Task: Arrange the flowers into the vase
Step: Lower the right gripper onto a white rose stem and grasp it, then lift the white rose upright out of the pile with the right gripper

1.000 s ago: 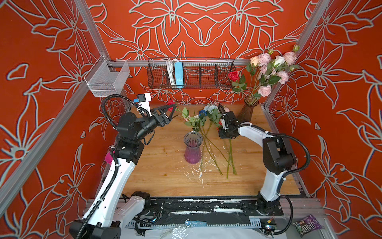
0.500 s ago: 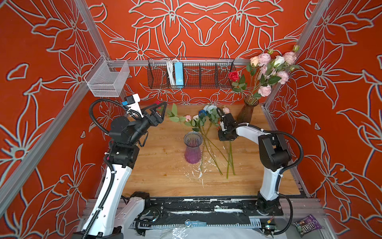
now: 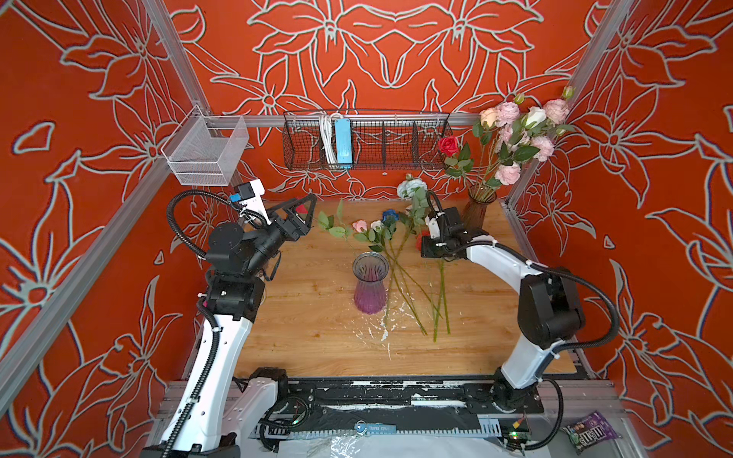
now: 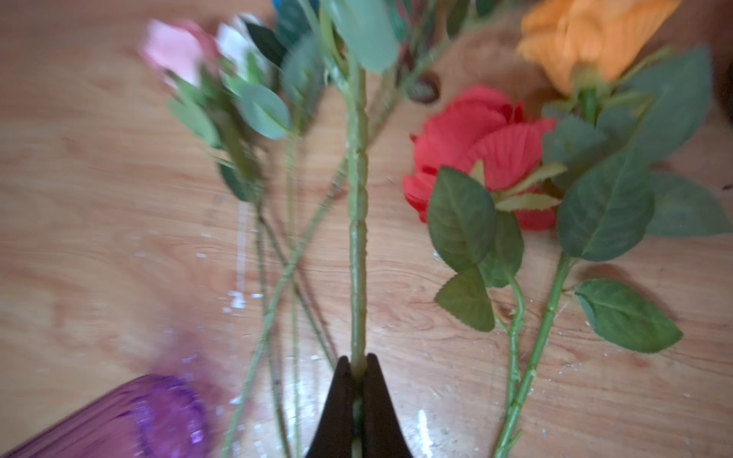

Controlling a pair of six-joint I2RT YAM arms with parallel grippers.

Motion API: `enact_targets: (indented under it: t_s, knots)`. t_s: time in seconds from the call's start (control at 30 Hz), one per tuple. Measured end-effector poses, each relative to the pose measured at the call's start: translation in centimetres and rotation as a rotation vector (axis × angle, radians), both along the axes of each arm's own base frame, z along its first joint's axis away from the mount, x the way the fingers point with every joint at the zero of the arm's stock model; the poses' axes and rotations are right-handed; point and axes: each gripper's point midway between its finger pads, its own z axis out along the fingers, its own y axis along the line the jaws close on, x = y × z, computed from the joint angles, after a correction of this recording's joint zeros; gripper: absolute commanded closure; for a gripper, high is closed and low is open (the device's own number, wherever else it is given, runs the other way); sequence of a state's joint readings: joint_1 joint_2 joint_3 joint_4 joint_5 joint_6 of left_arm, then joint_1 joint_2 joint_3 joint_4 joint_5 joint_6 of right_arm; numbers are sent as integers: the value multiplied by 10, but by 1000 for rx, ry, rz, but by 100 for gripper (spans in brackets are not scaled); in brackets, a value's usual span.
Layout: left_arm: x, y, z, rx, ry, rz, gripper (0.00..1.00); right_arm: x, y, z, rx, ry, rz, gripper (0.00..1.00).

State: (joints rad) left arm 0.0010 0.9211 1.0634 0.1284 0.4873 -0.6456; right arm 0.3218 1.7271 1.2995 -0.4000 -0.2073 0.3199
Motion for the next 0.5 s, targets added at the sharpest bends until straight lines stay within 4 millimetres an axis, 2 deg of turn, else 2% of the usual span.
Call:
enact_targets:
  t_s: [0.17,0.5]
  knots:
    - [-2,-3,3,-11,-11,-20,12,-14,7,34,86,-60,24,100]
    - [0,-4,-2,-25,-7,-33,12,-50,13,71,213,-132,62,100]
